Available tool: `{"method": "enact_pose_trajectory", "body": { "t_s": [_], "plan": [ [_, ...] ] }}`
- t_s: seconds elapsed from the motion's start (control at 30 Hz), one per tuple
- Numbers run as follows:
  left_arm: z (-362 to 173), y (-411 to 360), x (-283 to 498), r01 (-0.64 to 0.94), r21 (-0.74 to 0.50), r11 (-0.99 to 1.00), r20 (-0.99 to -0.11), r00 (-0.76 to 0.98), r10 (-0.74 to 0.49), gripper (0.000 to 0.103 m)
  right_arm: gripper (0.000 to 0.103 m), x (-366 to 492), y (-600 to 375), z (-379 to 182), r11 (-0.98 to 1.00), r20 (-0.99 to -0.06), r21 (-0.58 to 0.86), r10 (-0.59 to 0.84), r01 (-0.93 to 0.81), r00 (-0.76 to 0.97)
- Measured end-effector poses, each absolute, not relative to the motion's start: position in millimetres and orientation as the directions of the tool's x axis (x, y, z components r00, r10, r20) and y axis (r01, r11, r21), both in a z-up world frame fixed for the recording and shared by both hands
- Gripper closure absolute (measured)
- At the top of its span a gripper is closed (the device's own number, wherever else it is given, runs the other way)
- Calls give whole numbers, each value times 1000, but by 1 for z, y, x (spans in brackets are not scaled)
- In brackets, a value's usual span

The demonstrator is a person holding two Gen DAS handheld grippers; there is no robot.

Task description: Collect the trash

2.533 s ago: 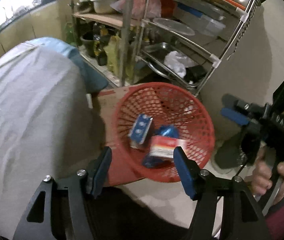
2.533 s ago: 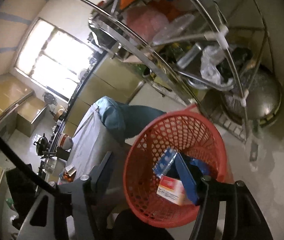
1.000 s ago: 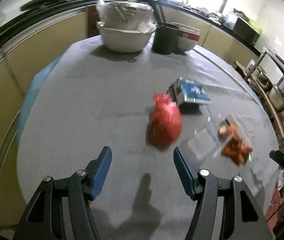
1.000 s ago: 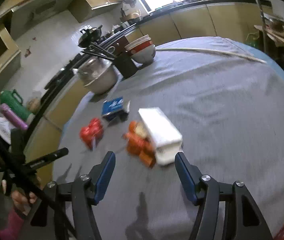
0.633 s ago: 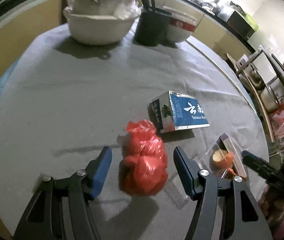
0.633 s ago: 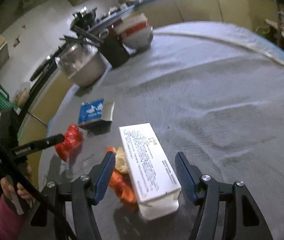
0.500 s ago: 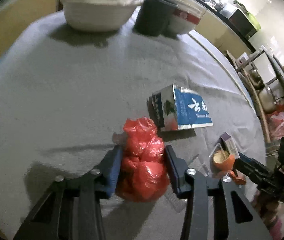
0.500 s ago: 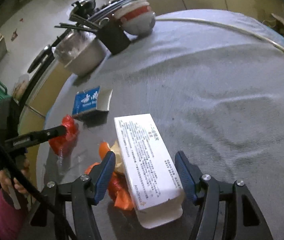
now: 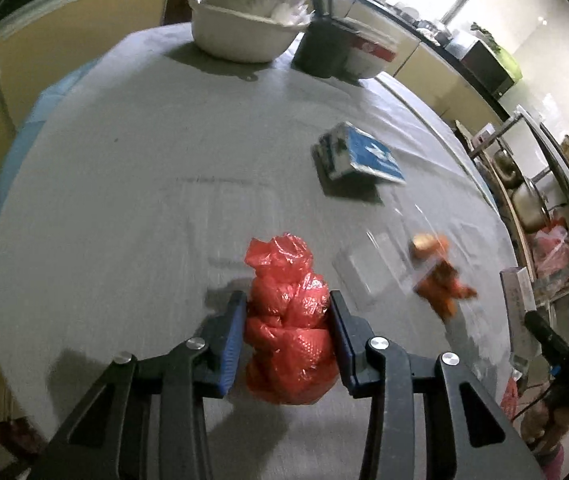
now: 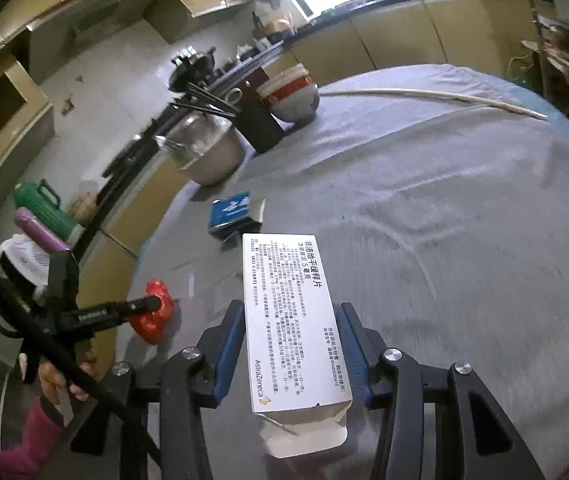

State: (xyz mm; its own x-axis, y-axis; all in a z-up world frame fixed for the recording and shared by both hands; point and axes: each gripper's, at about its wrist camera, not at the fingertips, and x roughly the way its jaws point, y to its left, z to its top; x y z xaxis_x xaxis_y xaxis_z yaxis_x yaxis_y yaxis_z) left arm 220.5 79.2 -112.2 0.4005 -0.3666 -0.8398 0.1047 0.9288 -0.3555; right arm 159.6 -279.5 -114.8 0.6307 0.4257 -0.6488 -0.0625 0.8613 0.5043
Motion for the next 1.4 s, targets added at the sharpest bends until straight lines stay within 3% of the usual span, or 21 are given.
{"method": "enact_pose_trajectory", "body": {
  "t_s": [0.1,0.73,1.4],
  "plan": [
    [-95,68,187,134,-342,930,-824,434,-365,61,53,127,-277,-105,857,-626,511,428,-72,651],
    [-3,-38,39,283,30,959,-705,686,-180,61,53,-14,-280,-70,847,-506,519,412,-114,758],
    [8,-88,-15,309,179,934,-661,741,-118,61,53,-84,-316,-59,818,-430,570,378,-78,820]
  ]
}}
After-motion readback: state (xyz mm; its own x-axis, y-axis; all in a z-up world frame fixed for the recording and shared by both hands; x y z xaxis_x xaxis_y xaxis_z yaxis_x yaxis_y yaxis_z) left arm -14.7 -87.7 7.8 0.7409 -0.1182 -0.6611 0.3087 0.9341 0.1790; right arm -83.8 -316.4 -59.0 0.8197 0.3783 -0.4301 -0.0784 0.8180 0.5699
